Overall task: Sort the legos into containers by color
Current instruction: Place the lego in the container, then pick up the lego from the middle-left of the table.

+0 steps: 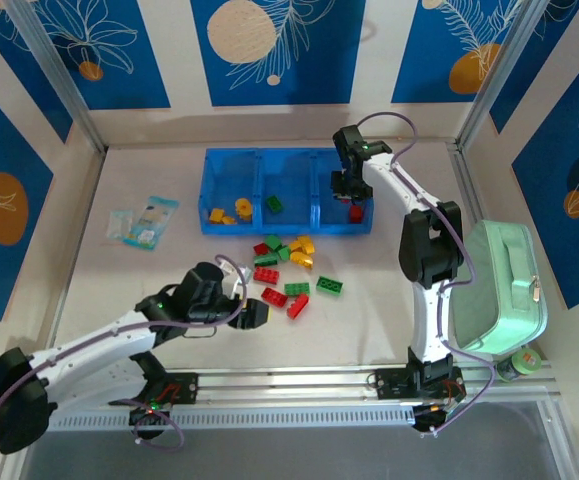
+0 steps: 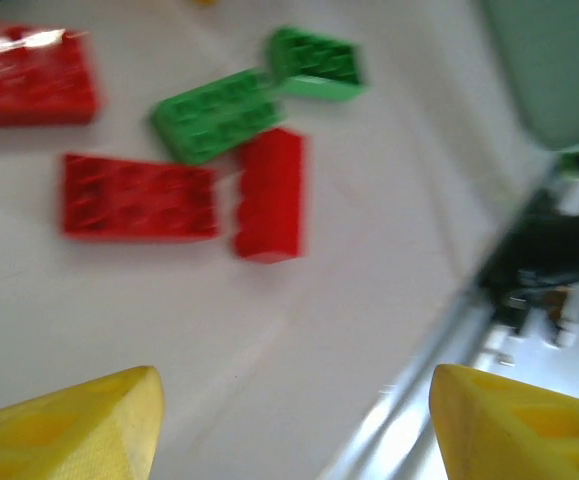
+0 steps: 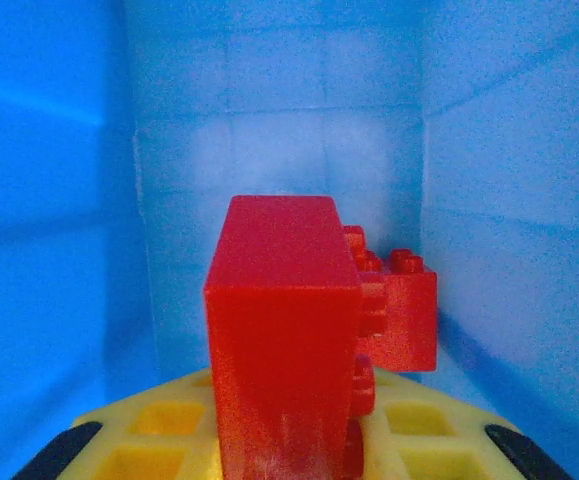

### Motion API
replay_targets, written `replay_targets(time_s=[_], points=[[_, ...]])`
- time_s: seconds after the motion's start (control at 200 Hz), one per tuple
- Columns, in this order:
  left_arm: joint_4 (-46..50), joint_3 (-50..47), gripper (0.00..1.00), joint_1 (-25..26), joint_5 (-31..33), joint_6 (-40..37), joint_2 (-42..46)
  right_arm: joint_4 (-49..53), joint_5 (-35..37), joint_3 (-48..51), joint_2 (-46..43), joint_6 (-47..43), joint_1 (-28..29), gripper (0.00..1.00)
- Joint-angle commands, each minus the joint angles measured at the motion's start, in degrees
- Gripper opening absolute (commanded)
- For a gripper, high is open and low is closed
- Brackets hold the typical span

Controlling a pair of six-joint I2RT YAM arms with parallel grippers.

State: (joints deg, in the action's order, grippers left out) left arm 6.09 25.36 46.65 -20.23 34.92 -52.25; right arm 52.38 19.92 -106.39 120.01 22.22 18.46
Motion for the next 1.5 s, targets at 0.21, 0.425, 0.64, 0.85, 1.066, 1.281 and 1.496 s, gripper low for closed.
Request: replay_targets(time_s=[0.21,0.425,0.64,0.85,1.066,1.281,1.496], points=[[-22.17,-3.55,0.72,0.46,-25.22,7.62,5.81,1.26,-3.48,-4.79,3.48,-1.19,-0.44,0.31],[-22.26,-2.86,0.73,0.46,-26.35,7.73,6.80,3.69,-2.65,-10.18,7.08,-1.72,0.00,0.41],[-20.51,-2.23,0.73,0.48,-25.49,6.40,6.53,4.22,-2.18,-9.98,4.62,-1.52,0.67,0.63],[-11.06,-0.11,0.73,0.50,-18.40,0.82,5.08,0.76,-1.07,-0.78,-7.19,-0.18,3.51,0.63],[-4.83,3.29,0.71,0.54,-7.40,-3.80,-1.29,-2.42,0.69,11.32,-21.11,1.53,7.15,0.63],[-1.24,9.22,0.66,1.85,4.28,-7.25,-11.87,-4.94,0.03,23.72,-31.02,3.72,9.33,0.63],[6.59,19.84,0.63,7.35,14.38,-11.91,-25.50,-6.88,-0.33,33.99,-37.06,5.62,10.19,0.62]])
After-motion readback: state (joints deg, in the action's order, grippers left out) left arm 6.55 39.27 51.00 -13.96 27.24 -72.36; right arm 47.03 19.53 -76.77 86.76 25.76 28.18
